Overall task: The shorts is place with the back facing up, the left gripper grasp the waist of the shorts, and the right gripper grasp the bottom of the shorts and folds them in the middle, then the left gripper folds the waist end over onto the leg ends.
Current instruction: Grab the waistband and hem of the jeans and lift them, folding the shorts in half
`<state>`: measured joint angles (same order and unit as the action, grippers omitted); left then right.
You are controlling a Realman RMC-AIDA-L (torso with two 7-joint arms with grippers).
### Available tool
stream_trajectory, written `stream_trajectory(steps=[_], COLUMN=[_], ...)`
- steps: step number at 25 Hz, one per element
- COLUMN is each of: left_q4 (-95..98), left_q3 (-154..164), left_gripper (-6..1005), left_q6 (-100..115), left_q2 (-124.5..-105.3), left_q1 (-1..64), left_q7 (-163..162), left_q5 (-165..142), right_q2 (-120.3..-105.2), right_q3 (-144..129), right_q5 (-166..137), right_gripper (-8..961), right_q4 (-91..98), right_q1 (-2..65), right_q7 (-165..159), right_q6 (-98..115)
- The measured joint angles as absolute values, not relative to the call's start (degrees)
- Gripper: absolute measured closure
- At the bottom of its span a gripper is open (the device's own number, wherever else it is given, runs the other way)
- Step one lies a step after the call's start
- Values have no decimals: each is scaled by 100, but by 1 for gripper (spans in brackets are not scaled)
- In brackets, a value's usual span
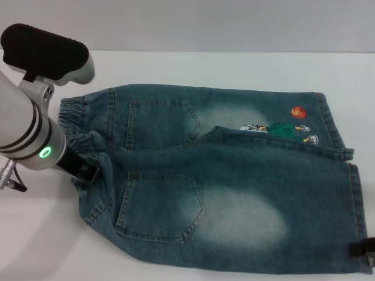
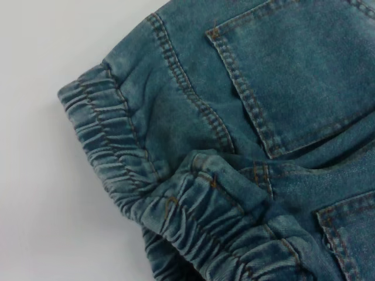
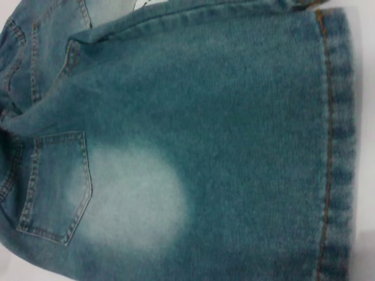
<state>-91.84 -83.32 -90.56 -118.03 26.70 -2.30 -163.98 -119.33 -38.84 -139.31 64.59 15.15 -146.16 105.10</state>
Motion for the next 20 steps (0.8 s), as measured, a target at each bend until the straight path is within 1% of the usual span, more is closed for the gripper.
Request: stream_trajectory(steps=[20], left_q4=[-9184], left_q3=[-8289], left_gripper=[798], left_q6=[-9062], left_q2=[-11811], left_q1=[2667], left_q7=[-230], left_q5=[-16383], right_q2=[-11937], right_q3=[-4008], right_q5=[-13862], right_gripper=[271], right_q4=[6094], right_q1=[1671], right_q7=[-14498], right_q6=[10346])
